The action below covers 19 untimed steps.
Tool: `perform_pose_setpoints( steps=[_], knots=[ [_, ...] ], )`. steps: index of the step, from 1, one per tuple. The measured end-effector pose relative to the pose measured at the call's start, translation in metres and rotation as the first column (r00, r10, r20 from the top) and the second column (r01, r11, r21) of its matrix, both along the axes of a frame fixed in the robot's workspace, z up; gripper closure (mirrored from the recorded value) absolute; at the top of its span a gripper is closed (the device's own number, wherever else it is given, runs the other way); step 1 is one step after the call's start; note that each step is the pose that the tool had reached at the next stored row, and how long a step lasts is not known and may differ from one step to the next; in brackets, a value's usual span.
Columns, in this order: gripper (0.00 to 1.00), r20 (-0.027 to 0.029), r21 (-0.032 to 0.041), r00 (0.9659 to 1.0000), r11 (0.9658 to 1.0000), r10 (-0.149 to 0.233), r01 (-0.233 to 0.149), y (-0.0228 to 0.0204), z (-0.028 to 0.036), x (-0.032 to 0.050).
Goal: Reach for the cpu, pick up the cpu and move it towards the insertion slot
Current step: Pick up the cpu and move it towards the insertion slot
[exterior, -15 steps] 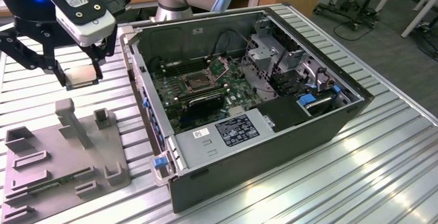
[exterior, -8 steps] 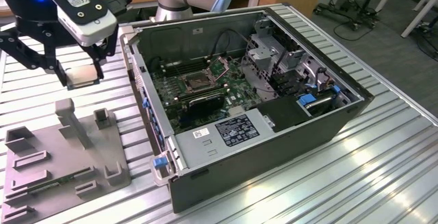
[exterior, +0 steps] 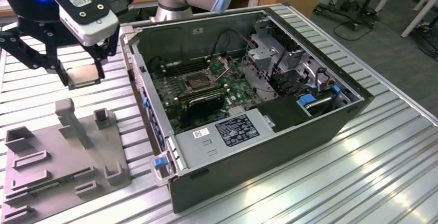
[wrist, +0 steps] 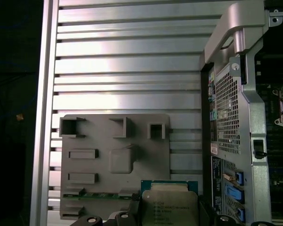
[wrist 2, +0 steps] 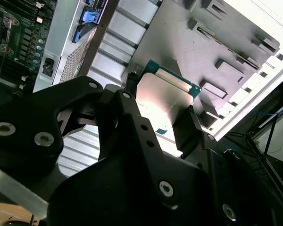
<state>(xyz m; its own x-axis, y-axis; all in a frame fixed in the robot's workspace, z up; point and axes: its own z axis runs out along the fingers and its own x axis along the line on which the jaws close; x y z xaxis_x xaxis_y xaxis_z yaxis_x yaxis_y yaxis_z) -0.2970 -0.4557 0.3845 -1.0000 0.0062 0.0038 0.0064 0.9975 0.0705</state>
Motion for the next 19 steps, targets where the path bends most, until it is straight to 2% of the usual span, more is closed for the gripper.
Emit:
perform_pose_setpoints(
  steps=[19],
  knots=[
    [0.45,-0.0001,-0.0001,1.0000,1.0000,0.000,0.000,0.0000,0.0000,0.0047]
  ],
)
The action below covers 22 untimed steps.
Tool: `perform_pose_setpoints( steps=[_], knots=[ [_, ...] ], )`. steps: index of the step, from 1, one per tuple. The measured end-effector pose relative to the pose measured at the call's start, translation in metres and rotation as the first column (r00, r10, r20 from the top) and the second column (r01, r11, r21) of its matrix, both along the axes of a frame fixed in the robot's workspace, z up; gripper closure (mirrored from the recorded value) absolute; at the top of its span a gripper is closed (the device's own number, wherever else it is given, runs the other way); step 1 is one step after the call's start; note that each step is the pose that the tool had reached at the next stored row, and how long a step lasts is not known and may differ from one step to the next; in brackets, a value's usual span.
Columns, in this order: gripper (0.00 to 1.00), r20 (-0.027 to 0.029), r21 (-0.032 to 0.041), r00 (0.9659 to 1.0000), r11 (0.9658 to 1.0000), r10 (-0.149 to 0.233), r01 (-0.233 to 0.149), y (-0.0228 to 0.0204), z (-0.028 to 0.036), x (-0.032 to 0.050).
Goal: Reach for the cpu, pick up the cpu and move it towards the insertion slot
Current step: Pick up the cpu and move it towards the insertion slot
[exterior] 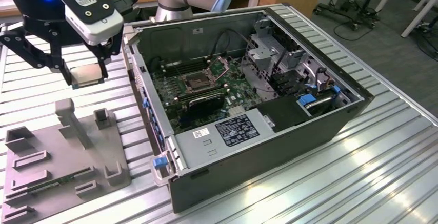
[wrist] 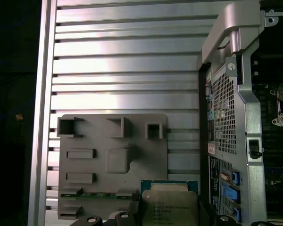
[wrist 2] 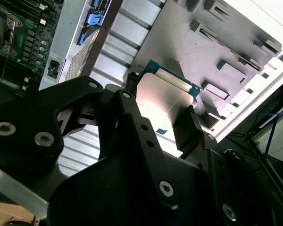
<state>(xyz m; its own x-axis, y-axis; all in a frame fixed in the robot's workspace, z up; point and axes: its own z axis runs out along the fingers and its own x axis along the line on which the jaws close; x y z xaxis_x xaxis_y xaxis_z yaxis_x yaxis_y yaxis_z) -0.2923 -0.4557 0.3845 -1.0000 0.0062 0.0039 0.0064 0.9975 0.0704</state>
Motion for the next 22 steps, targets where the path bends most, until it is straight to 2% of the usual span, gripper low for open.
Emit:
perform_pose_setpoints(
  steps=[22],
  knots=[
    [0.45,0.0000,0.0000,1.0000,1.0000,0.000,0.000,0.0000,0.0000,0.0101]
  ],
)
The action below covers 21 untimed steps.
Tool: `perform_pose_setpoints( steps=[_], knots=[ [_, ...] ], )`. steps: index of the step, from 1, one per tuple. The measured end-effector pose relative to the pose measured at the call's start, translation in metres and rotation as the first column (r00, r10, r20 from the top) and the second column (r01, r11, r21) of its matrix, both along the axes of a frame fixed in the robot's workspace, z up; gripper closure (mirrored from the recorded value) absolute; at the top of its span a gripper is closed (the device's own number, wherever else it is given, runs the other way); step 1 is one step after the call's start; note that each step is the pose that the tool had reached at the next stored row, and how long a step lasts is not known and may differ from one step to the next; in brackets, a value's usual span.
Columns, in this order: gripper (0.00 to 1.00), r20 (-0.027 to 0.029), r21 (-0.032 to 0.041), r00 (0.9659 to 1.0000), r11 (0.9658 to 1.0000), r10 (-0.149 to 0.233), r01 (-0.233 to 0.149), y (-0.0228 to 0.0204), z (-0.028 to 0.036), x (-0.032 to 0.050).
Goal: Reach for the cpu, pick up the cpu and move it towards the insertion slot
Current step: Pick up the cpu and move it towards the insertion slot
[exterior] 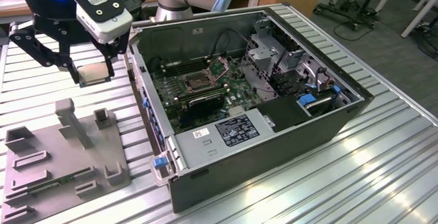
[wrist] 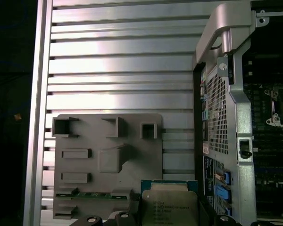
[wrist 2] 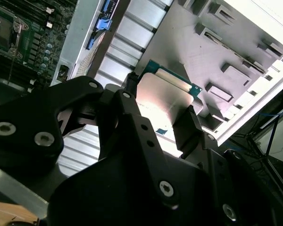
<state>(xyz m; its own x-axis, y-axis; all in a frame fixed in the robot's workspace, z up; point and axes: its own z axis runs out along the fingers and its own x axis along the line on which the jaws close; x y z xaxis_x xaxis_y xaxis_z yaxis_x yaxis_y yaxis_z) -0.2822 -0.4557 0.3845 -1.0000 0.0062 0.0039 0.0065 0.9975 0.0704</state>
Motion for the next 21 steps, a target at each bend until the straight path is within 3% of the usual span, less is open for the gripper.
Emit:
perform_pose_setpoints(
  steps=[21],
  knots=[
    [0.45,0.0000,0.0000,1.0000,1.0000,0.000,0.000,0.0000,0.0000,0.0173]
  ],
)
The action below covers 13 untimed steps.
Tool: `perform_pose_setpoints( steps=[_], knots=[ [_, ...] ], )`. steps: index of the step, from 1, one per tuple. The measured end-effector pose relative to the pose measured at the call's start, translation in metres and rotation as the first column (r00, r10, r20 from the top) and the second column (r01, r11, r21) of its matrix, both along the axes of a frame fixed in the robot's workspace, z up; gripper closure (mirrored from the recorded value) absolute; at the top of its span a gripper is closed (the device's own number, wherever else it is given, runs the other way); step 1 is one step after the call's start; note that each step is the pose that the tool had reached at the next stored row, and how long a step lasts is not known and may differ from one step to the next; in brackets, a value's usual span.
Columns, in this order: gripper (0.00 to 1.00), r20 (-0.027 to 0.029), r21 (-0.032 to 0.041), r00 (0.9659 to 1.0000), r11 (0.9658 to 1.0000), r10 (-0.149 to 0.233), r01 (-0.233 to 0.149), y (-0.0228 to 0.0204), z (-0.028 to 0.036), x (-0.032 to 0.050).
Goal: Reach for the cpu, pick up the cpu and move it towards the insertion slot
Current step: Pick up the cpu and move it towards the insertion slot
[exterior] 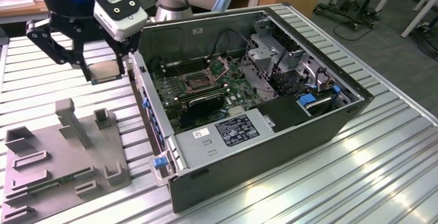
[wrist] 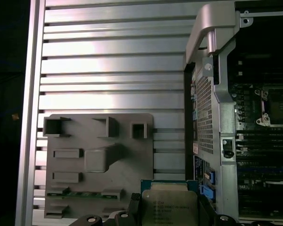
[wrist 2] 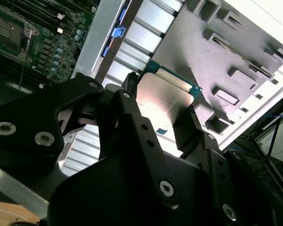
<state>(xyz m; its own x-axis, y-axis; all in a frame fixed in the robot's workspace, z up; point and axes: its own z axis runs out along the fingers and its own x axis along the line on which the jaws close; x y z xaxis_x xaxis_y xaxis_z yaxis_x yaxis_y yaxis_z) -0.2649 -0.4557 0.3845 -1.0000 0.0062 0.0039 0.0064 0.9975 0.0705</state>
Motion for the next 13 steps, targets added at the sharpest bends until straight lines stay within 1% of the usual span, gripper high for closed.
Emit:
perform_pose_setpoints(
  steps=[13],
  knots=[
    [0.45,0.0001,0.0000,1.0000,1.0000,0.000,0.000,0.0000,0.0000,0.0076]
  ],
)
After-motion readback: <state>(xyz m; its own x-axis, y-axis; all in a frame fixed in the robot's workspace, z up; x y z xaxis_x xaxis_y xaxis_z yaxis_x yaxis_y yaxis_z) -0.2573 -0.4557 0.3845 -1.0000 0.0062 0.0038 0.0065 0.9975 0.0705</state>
